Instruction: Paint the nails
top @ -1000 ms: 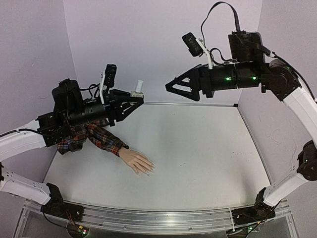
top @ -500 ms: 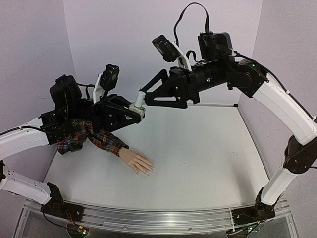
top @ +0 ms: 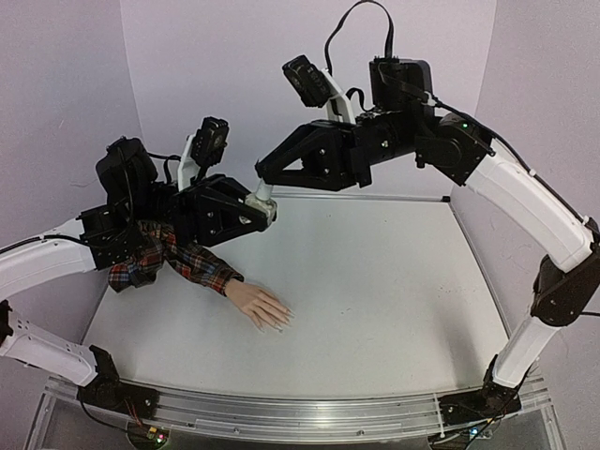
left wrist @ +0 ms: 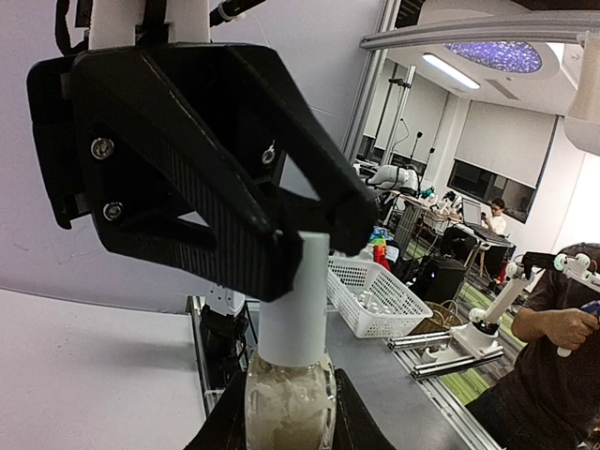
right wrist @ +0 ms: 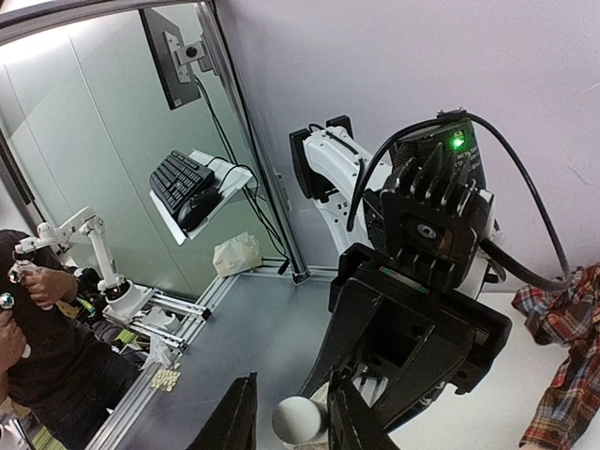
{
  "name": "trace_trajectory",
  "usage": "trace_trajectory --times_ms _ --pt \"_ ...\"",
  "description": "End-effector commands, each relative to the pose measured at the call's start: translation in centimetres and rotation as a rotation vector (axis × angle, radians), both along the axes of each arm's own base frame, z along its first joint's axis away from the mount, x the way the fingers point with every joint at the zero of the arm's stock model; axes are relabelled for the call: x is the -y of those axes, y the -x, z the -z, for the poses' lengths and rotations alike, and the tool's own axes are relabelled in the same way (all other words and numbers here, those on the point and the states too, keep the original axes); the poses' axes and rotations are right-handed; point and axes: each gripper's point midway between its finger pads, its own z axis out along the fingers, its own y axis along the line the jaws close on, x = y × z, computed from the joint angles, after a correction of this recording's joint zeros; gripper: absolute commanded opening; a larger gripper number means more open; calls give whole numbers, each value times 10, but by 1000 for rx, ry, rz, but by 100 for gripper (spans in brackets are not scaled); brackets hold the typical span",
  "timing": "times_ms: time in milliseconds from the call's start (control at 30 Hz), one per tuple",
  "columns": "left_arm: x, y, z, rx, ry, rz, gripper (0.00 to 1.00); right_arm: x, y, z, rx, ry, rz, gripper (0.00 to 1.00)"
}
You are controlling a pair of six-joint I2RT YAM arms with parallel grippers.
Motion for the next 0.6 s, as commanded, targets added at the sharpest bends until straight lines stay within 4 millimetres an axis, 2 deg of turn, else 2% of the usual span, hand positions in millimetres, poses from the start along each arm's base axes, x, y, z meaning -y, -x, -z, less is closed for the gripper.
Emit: trace_trajectory --times_ms 0,200,300,367,433,567 --pt "-6 4 -31 69 88 -1 0 -3 0 -12 22 -48 -8 23" --pt "-5 -4 -33 70 88 -62 0 -5 -4 -9 14 -39 13 11" --pt "-6 -20 -38 75 97 -193 0 -7 -9 0 9 -17 55 0" --pt "-10 -36 -41 76 99 -317 0 -7 -17 6 18 -2 126 0" --pt "-16 -60 -43 65 98 -489 0 -10 -24 18 19 26 198 0" --pt "-35 -104 -45 69 97 -787 0 -24 -55 44 -12 109 453 0"
